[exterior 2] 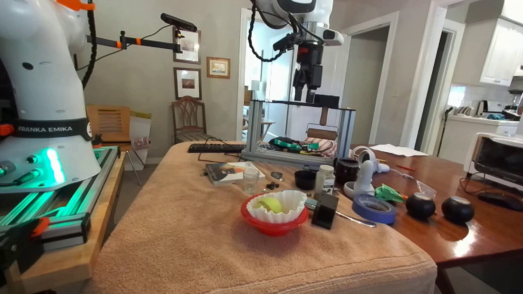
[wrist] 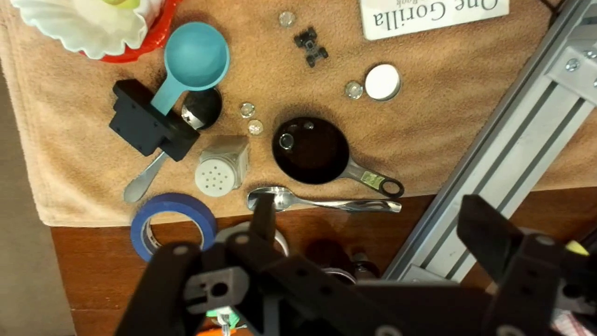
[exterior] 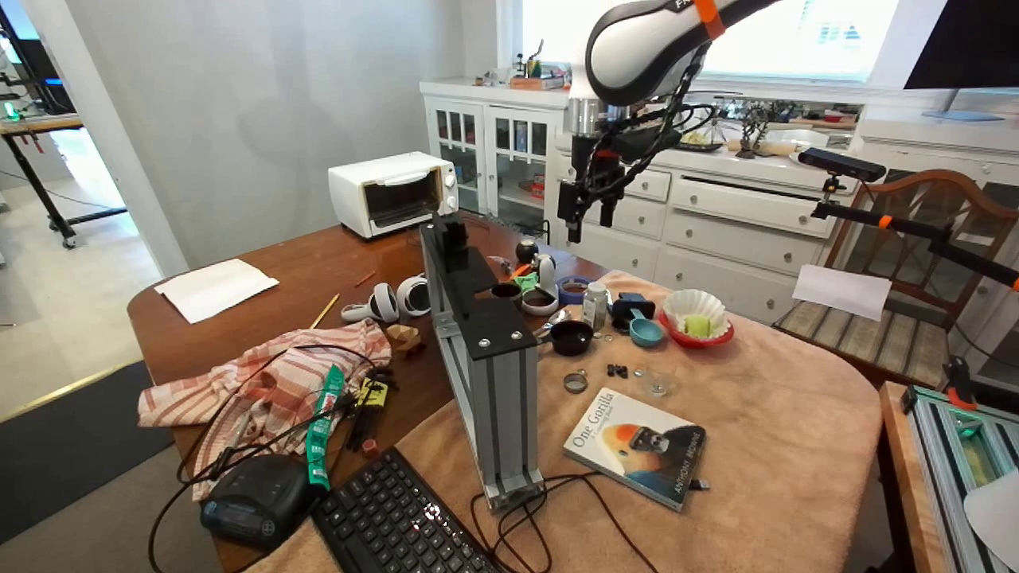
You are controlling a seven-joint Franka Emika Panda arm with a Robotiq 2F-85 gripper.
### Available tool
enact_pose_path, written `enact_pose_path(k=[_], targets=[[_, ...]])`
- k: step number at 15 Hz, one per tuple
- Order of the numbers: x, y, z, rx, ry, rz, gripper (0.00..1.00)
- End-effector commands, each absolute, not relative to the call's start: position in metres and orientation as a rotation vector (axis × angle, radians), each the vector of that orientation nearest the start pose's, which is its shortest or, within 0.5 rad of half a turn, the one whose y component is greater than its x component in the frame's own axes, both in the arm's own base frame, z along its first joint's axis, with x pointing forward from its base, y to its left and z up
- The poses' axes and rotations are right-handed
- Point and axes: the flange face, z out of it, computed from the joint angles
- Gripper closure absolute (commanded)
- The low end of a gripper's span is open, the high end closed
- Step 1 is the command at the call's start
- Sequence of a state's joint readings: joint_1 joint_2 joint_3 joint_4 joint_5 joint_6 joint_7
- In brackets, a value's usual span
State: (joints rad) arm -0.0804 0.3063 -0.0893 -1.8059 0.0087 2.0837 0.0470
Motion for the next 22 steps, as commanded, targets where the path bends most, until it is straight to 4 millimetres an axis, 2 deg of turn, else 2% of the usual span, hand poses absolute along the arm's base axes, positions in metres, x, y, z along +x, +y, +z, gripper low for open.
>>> enact_pose_path(k=[1, 5, 7, 8, 9, 11, 14, 19, 22], targets=[[0.651, -0.139, 0.346, -3.121, 0.391, 0.069, 0.0], [0.676, -0.168, 0.313, -3.021, 0.4, 0.125, 0.0], [0.682, -0.181, 0.291, -2.958, 0.331, 0.192, 0.0], [0.683, -0.187, 0.281, -2.945, 0.358, 0.249, 0.0], [0.67, -0.177, 0.298, -2.997, 0.378, 0.183, 0.0], [0.671, -0.185, 0.288, -2.993, 0.387, 0.201, 0.0], [0.673, -0.182, 0.293, -3.001, 0.353, 0.162, 0.0], [0.684, -0.21, 0.246, -2.997, 0.217, 0.242, 0.0], [0.689, -0.225, 0.224, -2.978, 0.132, 0.267, 0.0]])
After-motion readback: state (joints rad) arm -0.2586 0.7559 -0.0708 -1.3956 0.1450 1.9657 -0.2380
